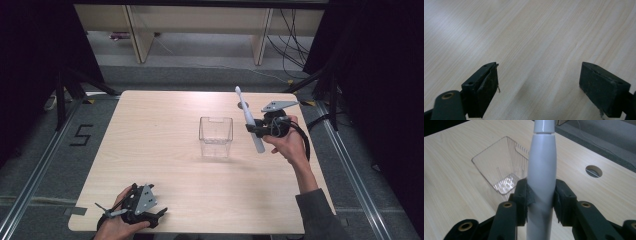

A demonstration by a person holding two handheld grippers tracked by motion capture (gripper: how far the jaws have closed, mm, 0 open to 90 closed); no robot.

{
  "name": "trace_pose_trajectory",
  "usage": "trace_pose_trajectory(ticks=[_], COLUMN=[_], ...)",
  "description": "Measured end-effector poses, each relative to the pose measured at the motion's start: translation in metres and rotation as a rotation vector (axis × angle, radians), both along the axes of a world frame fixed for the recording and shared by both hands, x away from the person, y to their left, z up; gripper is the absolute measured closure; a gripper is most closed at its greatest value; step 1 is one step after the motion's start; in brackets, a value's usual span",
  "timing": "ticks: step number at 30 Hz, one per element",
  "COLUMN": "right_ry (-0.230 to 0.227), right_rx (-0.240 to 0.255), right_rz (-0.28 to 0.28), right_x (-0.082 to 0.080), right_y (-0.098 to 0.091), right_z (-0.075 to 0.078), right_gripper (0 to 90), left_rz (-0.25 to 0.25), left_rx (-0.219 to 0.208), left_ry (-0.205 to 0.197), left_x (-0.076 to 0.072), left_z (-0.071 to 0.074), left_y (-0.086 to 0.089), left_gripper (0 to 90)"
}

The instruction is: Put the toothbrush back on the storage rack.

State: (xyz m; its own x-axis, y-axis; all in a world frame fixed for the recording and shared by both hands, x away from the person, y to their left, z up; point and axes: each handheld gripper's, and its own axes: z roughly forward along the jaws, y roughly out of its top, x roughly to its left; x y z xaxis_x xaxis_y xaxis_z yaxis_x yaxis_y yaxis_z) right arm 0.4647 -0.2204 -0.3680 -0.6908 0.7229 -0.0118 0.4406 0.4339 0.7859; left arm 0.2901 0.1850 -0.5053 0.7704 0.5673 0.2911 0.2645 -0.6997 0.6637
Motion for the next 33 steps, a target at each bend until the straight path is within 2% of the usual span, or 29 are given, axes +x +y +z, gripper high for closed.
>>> trace_pose_trajectory(ticks=[2, 3, 5, 6, 10, 11, 14, 16, 21, 23, 24, 25, 27, 33], right_ry=[0.012, -0.012, -0.008, -0.024, -0.035, -0.024, -0.040, -0.044, -0.045, -0.056, -0.055, -0.071, -0.058, -0.082], right_rx=[0.015, 0.010, 0.022, 0.026, 0.052, 0.050, 0.078, 0.064, 0.103, 0.109, 0.118, 0.109, 0.130, 0.145], right_rz=[0.001, 0.005, 0.003, 0.012, 0.014, 0.019, 0.013, 0.028, 0.025, 0.039, 0.030, 0.037, 0.031, 0.067], right_x=[0.001, 0.004, 0.005, 0.007, 0.012, 0.013, 0.016, 0.018, 0.021, 0.024, 0.024, 0.025, 0.025, 0.031], right_y=[0.004, 0.005, 0.009, 0.010, 0.019, 0.021, 0.028, 0.029, 0.038, 0.040, 0.042, 0.042, 0.047, 0.058], right_z=[0.005, 0.006, 0.011, 0.013, 0.018, 0.020, 0.021, 0.024, 0.026, 0.027, 0.028, 0.029, 0.030, 0.030], right_gripper=[67.1, 67.1, 67.1, 67.1, 67.1, 67.1, 67.1, 67.1, 67.1, 67.1, 67.1, 67.1, 67.1, 67.1], left_rz=[-0.002, 0.001, 0.002, 0.002, 0.003, 0.001, 0.003, 0.002, -0.007, -0.001, -0.006, -0.006, -0.001, -0.008], left_rx=[0.002, -0.002, 0.005, 0.004, 0.005, 0.005, 0.006, 0.006, -0.002, -0.001, -0.002, -0.005, -0.001, -0.001], left_ry=[-0.001, -0.001, -0.006, -0.006, -0.008, -0.007, -0.007, -0.007, 0.004, -0.003, 0.006, 0.002, -0.002, 0.006], left_x=[0.000, 0.000, 0.000, 0.000, 0.000, 0.000, 0.000, 0.000, 0.000, 0.000, 0.000, 0.000, 0.000, 0.000], left_z=[0.000, 0.000, 0.000, 0.000, 0.000, 0.000, 0.000, 0.000, 0.001, 0.000, 0.001, 0.001, 0.000, 0.001], left_y=[0.000, 0.000, 0.000, 0.000, 0.000, 0.000, 0.000, 0.000, 0.000, 0.000, 0.000, 0.000, 0.000, 0.001], left_gripper=[15.1, 15.1, 15.1, 15.1, 15.1, 15.1, 15.1, 15.1, 15.1, 15.1, 15.1, 15.1, 15.1, 15.1])
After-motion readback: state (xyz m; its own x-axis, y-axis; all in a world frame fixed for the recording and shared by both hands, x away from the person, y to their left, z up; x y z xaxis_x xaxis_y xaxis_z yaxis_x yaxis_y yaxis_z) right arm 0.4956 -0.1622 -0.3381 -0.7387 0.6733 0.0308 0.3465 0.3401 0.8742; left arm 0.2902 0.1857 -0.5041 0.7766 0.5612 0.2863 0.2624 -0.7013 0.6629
